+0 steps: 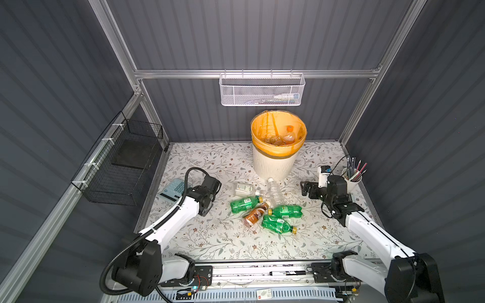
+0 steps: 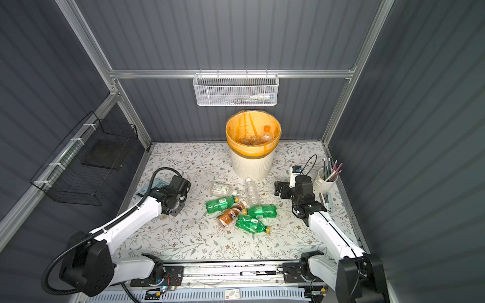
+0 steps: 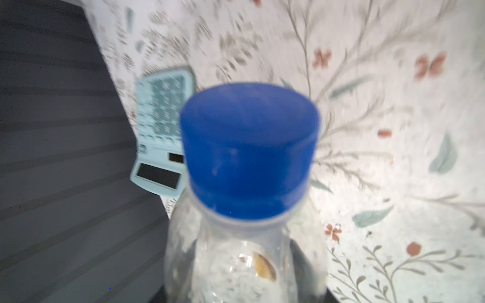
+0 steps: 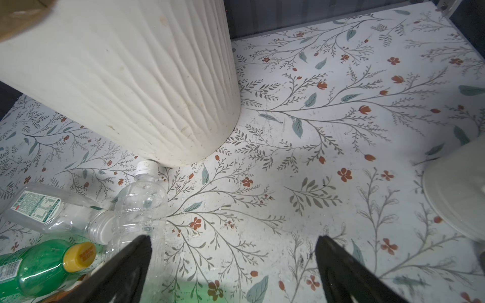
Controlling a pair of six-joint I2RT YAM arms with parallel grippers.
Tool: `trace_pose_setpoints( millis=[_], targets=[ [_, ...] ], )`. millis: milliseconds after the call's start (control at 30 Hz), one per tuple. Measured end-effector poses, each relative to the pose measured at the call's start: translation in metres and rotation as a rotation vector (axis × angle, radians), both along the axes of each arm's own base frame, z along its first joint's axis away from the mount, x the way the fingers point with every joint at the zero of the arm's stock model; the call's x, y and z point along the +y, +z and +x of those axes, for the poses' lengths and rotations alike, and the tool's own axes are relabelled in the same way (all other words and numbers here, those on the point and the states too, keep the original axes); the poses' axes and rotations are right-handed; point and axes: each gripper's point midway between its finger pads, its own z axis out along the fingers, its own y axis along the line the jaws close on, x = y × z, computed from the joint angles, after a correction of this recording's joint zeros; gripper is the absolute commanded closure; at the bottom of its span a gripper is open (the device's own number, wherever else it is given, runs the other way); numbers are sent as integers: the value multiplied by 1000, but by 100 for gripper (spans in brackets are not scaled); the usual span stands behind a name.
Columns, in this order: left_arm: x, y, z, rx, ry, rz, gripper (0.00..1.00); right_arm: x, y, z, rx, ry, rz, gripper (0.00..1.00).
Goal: Throw the plastic bottles in the bin
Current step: 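Lift the blue-capped bottle with the left gripper over the bin and open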
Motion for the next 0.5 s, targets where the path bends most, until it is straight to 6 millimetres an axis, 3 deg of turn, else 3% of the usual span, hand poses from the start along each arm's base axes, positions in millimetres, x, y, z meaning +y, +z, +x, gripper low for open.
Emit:
trace_pose_setpoints(
  millis=[133,200,300,400,500],
  targets=[
    [-16,92,35,-291,18,-145,58,-2,4,-1,-7,-7,5,1],
    [-22,153,48,-468,28,-240,59,-3,7,-3,-15,-16,10,1],
    [-28,231,55,-714,33,-393,61,-6,14,-4,-33,-28,19,1],
    [-36,290,56,-926,22,-569,63,-7,23,-5,-55,-36,25,1],
    [-51,331,64,-1077,-5,-766,64,-10,35,-7,-82,-46,24,1]
  ],
)
